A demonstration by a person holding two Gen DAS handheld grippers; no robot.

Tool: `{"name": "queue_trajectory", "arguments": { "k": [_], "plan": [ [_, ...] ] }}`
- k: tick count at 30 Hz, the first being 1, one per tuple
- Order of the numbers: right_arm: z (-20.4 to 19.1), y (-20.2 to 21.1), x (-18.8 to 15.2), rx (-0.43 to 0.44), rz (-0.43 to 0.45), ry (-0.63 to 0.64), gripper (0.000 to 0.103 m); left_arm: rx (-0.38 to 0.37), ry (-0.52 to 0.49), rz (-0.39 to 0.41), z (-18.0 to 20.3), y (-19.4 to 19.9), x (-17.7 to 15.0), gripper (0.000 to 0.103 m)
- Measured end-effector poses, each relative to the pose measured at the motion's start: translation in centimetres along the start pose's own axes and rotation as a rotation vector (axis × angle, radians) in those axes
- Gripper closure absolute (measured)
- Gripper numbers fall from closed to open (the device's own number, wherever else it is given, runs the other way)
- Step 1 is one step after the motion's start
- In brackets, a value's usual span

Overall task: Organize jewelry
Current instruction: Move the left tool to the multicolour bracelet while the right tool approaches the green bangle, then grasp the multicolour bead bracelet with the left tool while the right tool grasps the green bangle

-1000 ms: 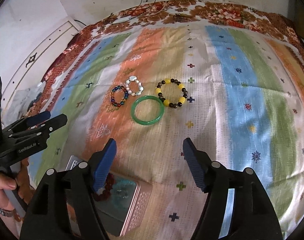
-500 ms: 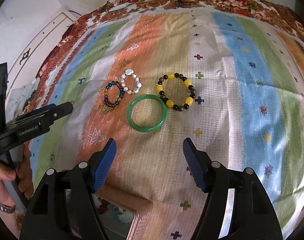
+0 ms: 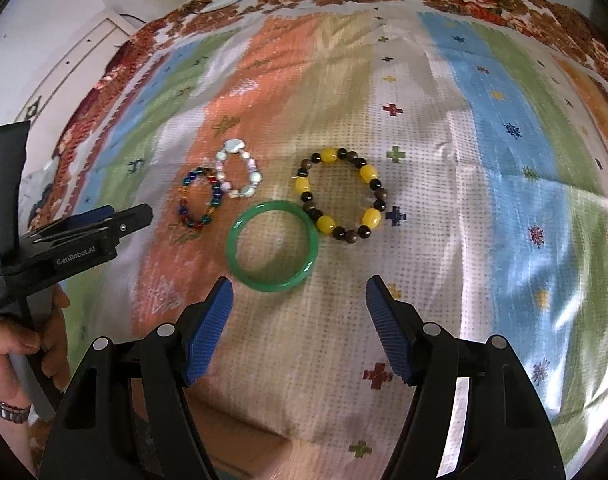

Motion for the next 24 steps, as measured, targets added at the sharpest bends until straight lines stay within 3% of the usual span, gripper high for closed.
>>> {"name": "queue_trajectory", "arguments": {
  "k": [24],
  "plan": [
    [1.1, -5.5, 0.3, -0.085, -0.078, 0.015, 0.034, 0.039, -0.072, -0.04, 1.0, -5.1, 0.9, 0.03]
  ]
}}
Point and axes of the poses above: each gripper's, at about its wrist camera, not at the fingertips, and y roughly against the way its jaws point, z to its right, x to its top, the point moved 9 cm from there along -y, roughly the way its jaws point, and after that the axes turned 12 degrees about z, right-handed, at the moved point
